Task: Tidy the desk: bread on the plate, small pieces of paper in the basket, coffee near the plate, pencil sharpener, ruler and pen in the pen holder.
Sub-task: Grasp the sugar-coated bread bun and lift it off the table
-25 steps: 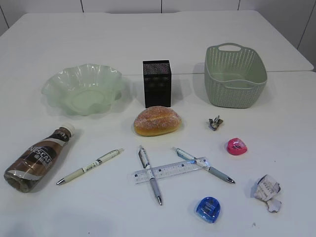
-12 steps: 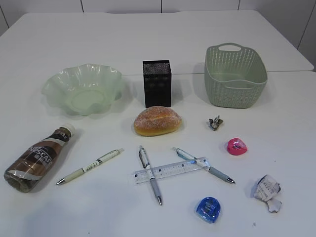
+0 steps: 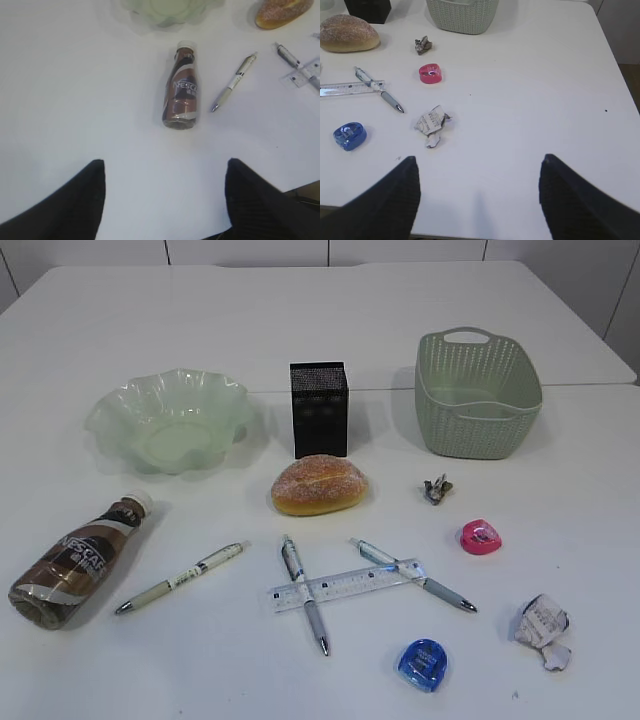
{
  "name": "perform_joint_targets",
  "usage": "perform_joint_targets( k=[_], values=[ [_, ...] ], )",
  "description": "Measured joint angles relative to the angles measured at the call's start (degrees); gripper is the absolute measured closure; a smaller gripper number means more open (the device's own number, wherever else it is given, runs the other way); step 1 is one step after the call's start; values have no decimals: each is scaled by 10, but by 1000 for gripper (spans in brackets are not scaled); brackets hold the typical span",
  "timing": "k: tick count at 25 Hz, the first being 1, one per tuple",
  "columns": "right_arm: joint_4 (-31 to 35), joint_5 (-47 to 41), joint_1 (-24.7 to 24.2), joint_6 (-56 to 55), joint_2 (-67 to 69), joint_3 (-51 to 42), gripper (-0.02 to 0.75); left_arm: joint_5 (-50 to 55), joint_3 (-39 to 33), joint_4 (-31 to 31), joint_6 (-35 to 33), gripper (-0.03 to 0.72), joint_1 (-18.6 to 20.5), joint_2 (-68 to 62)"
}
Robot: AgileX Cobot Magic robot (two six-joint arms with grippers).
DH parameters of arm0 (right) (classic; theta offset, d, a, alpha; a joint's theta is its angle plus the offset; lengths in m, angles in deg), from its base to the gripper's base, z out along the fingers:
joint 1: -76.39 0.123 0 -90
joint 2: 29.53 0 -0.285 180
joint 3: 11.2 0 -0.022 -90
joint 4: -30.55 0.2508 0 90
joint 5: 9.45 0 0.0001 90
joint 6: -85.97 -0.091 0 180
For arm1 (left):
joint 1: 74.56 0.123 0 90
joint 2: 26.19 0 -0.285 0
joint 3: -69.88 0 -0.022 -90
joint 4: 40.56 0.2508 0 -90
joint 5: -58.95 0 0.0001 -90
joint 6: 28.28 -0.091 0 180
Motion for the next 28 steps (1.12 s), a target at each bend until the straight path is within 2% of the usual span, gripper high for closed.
perform_joint_targets(
  k=[5, 10, 17, 28],
  values=[
    [12, 0, 0, 0, 0, 0, 162, 0, 18, -38, 0, 161, 0, -70],
    [19, 0, 0, 0, 0, 0, 162, 0, 18, -61, -37, 161, 0, -126],
    [20, 0, 0, -1, 0, 0, 162, -3, 27, -121, -48, 161, 0, -202],
    [21, 19, 0, -1, 0, 39, 165, -5, 141, -122, -68, 161, -3, -281]
  ],
)
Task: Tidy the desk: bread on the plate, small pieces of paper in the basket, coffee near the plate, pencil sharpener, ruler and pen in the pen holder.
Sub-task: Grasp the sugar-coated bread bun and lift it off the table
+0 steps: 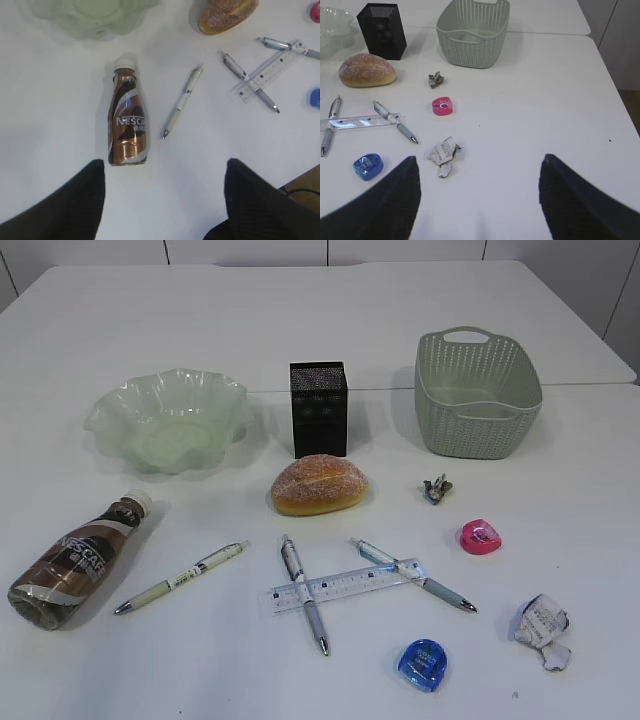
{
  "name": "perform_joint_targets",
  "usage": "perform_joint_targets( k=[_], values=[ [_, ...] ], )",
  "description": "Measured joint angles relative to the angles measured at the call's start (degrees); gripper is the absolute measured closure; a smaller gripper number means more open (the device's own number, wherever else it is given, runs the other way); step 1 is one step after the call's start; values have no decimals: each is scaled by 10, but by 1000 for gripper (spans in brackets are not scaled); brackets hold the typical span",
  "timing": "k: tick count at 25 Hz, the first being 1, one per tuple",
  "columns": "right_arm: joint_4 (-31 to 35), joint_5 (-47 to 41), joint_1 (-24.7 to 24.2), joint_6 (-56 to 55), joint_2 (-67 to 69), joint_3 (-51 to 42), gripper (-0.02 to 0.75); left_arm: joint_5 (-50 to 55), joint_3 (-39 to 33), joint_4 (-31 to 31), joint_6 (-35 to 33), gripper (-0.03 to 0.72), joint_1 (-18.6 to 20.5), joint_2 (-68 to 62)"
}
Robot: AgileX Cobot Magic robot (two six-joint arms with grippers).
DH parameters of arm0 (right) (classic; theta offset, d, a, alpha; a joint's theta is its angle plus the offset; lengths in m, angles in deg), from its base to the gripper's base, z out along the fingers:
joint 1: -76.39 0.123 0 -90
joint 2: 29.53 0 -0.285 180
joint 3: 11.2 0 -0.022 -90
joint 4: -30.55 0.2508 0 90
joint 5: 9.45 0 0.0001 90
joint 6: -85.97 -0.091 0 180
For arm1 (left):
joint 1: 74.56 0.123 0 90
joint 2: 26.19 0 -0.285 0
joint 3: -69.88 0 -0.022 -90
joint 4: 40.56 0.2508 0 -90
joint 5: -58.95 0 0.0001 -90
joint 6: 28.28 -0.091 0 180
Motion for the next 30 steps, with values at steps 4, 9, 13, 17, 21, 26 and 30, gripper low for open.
perform_joint_targets(
  k=[4, 9, 13, 17, 21, 26, 30],
  values=[
    [1, 0, 0, 0, 32, 3, 165, -1, 23, 0, -8, 161, -31, -24],
    [1, 6, 0, -14, 154, 22, 166, -2, 51, 4, -13, 161, -81, -58],
    [3, 18, 0, -31, 271, 30, 166, -40, 55, 13, -14, 161, -124, -86],
    [17, 28, 0, -47, 369, 30, 166, -68, 56, 48, -14, 159, -160, -111],
    [37, 41, 0, -53, 491, 54, 166, -96, 56, 63, -15, 115, -194, -138],
    [45, 44, 0, -53, 563, 98, 166, -104, 68, 72, -15, 80, -237, -178],
    [58, 46, 0, -53, 657, 172, 166, -107, 89, 98, -20, 76, -261, -214]
  ],
)
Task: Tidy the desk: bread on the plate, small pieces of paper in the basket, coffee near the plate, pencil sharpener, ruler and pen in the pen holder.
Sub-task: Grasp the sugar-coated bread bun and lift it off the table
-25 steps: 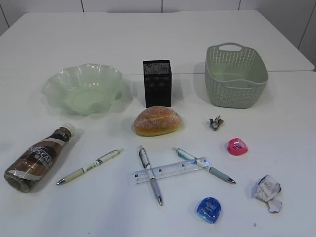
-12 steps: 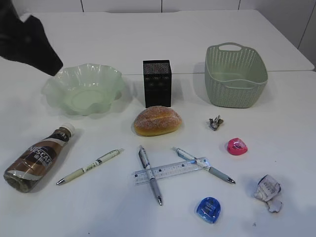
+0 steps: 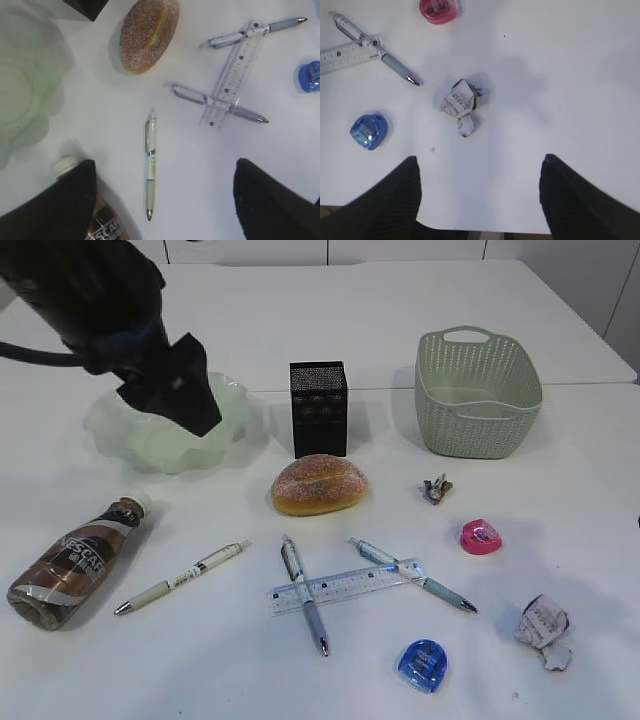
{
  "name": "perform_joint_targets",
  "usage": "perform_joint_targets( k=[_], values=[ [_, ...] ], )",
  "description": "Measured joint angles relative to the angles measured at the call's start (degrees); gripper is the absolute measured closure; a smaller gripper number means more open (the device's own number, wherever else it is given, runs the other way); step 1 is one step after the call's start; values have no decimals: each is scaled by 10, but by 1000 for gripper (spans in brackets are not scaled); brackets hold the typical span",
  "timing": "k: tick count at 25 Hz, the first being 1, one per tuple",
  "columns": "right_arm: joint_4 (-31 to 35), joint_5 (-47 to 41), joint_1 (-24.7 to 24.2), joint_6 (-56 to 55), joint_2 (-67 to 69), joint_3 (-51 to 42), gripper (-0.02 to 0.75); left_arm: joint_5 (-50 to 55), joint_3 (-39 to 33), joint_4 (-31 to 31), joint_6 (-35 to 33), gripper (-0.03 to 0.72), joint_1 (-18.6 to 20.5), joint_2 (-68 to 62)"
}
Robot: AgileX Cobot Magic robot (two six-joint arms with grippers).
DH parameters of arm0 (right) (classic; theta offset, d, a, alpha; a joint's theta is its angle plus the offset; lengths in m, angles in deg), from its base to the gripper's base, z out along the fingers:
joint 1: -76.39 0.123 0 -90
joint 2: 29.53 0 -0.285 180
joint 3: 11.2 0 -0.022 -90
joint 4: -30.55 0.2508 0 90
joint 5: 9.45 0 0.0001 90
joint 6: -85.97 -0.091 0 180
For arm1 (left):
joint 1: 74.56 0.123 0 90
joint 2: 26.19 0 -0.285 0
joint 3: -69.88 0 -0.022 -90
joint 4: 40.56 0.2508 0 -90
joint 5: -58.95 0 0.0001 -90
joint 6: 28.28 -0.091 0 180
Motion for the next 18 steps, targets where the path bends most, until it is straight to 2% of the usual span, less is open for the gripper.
perform_joint_targets(
  k=[5, 12, 18],
  values=[
    [2, 0, 0, 0, 49, 36, 166, 0, 53, 41, -2, 76, -28, -63],
    [2, 2, 0, 0, 85, 41, 166, -12, 122, 54, -3, 85, -62, -166],
    [2, 3, 0, 0, 102, 41, 166, -40, 141, 88, -3, 95, -70, -218]
  ],
)
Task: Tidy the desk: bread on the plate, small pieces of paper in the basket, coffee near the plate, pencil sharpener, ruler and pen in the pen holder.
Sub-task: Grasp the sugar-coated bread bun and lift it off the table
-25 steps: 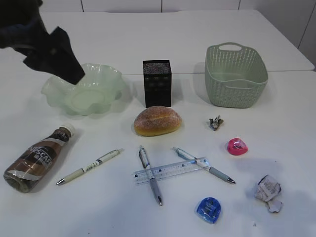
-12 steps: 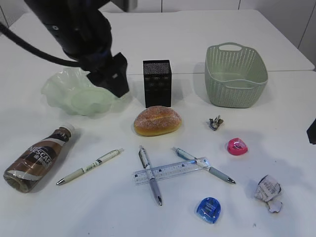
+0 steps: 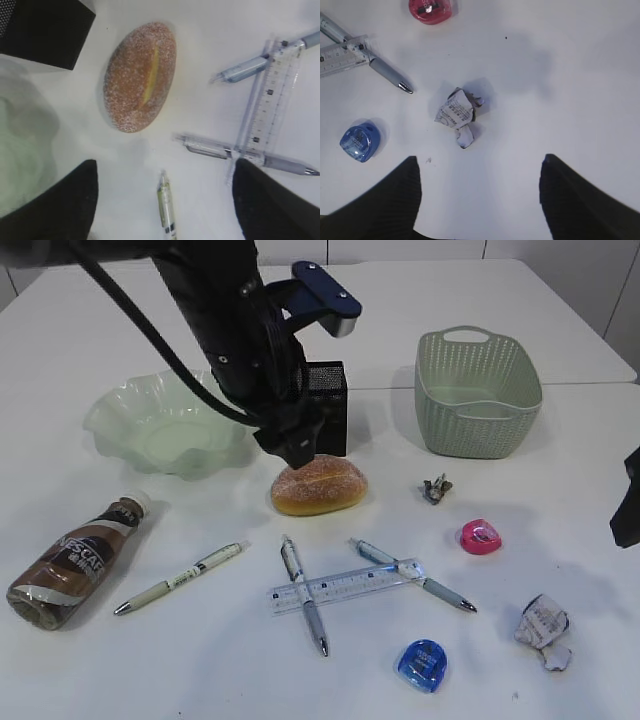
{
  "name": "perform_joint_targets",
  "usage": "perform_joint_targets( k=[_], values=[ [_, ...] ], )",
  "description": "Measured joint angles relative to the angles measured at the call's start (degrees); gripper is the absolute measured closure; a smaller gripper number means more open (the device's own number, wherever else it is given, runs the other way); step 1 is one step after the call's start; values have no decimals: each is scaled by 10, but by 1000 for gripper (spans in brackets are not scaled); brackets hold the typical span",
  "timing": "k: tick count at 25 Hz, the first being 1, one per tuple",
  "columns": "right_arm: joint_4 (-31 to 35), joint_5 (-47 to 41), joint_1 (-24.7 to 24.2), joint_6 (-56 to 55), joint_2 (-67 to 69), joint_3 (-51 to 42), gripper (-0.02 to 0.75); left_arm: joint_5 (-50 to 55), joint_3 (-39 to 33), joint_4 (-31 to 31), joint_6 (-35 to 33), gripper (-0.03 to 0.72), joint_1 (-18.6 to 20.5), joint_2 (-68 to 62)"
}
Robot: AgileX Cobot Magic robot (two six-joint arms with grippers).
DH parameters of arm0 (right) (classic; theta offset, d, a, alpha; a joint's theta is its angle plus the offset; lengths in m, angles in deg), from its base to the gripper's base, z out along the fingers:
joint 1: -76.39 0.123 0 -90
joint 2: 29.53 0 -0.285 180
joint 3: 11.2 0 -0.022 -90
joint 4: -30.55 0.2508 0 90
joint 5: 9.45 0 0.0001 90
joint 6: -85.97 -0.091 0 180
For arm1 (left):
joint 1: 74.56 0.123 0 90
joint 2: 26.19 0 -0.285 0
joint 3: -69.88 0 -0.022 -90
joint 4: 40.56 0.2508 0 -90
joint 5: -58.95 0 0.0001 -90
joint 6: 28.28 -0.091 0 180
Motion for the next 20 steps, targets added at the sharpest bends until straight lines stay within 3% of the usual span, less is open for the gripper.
perform_joint_targets(
  k=[4, 12, 20],
  values=[
    [0, 1, 0, 0, 0, 0, 166, -4, 0, 25, 0, 95, 0, -7],
    [0, 1, 0, 0, 0, 0, 167, -54, 3, 17, 0, 104, 0, -7],
    [1, 1, 0, 0, 0, 0, 167, -110, 3, 15, 0, 56, 0, -15]
  ],
)
